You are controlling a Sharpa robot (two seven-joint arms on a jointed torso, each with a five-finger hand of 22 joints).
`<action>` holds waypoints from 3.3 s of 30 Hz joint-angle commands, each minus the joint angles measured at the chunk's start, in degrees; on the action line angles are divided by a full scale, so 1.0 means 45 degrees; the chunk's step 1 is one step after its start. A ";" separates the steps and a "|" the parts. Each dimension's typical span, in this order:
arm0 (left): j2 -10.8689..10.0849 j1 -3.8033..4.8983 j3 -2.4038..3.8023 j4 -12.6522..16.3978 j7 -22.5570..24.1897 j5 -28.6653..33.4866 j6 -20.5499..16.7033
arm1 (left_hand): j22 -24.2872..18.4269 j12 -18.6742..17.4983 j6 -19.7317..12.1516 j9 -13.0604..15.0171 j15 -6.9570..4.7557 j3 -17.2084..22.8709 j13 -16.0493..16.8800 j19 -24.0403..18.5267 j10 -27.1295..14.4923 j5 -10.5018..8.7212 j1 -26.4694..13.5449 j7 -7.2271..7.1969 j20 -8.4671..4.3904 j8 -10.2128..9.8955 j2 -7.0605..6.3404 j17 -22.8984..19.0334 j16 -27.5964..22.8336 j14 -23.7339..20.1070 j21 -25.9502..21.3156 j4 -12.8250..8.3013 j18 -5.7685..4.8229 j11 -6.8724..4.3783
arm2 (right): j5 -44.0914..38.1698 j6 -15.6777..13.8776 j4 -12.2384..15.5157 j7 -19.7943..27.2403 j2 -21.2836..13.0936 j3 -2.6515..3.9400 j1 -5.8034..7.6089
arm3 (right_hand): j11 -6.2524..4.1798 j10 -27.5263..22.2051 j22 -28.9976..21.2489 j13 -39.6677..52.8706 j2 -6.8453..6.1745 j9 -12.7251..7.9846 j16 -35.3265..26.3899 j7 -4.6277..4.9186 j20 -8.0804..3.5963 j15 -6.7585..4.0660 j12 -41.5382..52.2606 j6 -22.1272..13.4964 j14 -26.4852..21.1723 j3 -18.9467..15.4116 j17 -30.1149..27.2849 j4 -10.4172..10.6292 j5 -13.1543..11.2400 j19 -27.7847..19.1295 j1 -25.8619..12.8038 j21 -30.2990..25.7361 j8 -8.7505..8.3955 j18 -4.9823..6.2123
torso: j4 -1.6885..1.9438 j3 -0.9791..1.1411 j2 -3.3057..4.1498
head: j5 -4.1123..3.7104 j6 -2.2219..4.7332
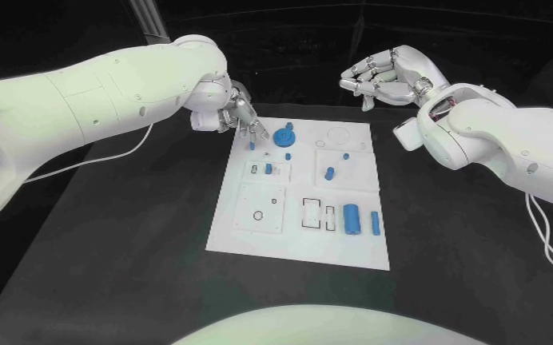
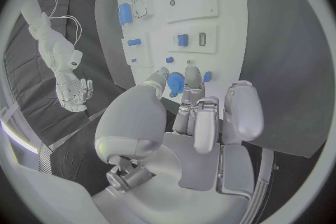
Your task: Assemble the parts on the task board
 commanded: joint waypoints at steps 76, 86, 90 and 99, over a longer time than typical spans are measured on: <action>0.1372 -0.1203 -0.0353 -0.2397 0.2075 -0.3986 -0.0721 | 0.0627 0.0874 -0.0204 0.1586 -0.0158 -0.1130 -0.0393 0.0358 0.0022 0.0050 0.1120 -0.0290 -0.0201 0.2694 0.0381 0.3354 0.0039 0.1344 0.0373 0.2109 -0.0012 -0.0273 | -0.0303 0.0160 -0.0146 0.0055 0.0274 0.0008 0.0017 | 0.0054 -0.0170 -0.0078 -0.0185 0.0120 -0.0049 -0.0041 0.0080 0.0036 0.0025 -0.0162 -0.0235 0.0036 -0.0103 0.0119 -0.0014 0.0015 0.0165 0.0218 -0.0147 -0.0186 0.0070 | -0.0040 0.0013 0.0019 | 0.0216 0.0180; 0.1420 -0.1210 -0.0354 -0.2467 0.1982 -0.3945 -0.0577 | 0.0643 0.0894 -0.0175 0.1578 -0.0169 -0.1036 -0.0409 0.0361 0.0043 0.0060 0.1350 -0.0303 -0.0211 0.2666 0.0519 0.3354 0.0039 0.1344 0.0377 0.2075 -0.0015 -0.0285 | -0.0303 0.0158 -0.0142 0.0055 0.0275 0.0008 0.0017 | 0.0054 -0.0170 -0.0078 -0.0185 0.0120 -0.0049 -0.0041 0.0080 0.0036 0.0025 -0.0162 -0.0235 0.0036 -0.0103 0.0119 -0.0014 0.0015 0.0165 0.0218 -0.0147 -0.0186 0.0070 | -0.0042 0.0008 0.0014 | 0.0208 0.0156; 0.1432 -0.1213 -0.0355 -0.2487 0.1958 -0.3943 -0.0547 | 0.0646 0.0899 -0.0170 0.1564 -0.0186 -0.0843 -0.0432 0.0359 0.0049 0.0078 0.1637 -0.0324 -0.0225 0.2625 0.0690 0.3354 0.0039 0.1344 0.0369 0.2005 -0.0013 -0.0306 | -0.0303 0.0158 -0.0141 0.0054 0.0277 0.0008 0.0017 | 0.0054 -0.0170 -0.0078 -0.0185 0.0120 -0.0049 -0.0041 0.0080 0.0036 0.0025 -0.0162 -0.0235 0.0036 -0.0103 0.0119 -0.0014 0.0015 0.0165 0.0218 -0.0147 -0.0186 0.0070 | -0.0042 0.0013 0.0006 | 0.0207 0.0141; 0.1461 -0.1218 -0.0356 -0.2507 0.1980 -0.3941 -0.0488 | 0.0674 0.0848 -0.0187 0.1523 -0.0246 -0.0052 -0.0534 0.0362 0.0030 0.0057 0.2442 -0.0397 -0.0277 0.2506 0.1036 0.3354 0.0039 0.1344 0.0366 0.1722 -0.0013 -0.0376 | -0.0303 0.0154 -0.0141 0.0055 0.0280 0.0008 0.0018 | 0.0054 -0.0170 -0.0078 -0.0185 0.0120 -0.0049 -0.0041 0.0080 0.0036 0.0025 -0.0162 -0.0235 0.0036 -0.0103 0.0119 -0.0014 0.0015 0.0165 0.0218 -0.0147 -0.0186 0.0070 | -0.0038 0.0011 0.0016 | 0.0191 0.0116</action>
